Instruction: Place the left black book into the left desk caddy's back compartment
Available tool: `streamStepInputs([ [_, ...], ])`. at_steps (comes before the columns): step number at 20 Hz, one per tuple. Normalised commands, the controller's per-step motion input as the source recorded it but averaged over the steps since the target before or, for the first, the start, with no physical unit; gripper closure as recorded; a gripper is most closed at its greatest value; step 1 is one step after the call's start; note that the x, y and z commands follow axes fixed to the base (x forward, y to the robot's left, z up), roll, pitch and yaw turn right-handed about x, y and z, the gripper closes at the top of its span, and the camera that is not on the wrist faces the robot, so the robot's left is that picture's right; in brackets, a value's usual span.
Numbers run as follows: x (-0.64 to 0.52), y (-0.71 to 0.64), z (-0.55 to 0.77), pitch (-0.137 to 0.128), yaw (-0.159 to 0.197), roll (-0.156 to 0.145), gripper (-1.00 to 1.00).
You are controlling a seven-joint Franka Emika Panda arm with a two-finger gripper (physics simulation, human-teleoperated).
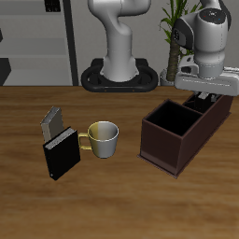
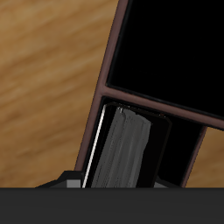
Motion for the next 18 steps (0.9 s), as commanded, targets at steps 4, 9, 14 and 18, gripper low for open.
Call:
streamStepInputs([
  [4, 0.05, -0.02, -0.33, 0.029, 0.02, -0.006, 1.0],
  [9, -0.02, 0.0, -0.17, 0.037, -0.004, -0.001, -1.0],
  [14, -0.03, -0.09, 0.16, -0.024, -0.004, -0.024, -1.0],
  [18, 0.01, -0.13, 0.15, -0.023, 0.016, -0.021, -1.0],
])
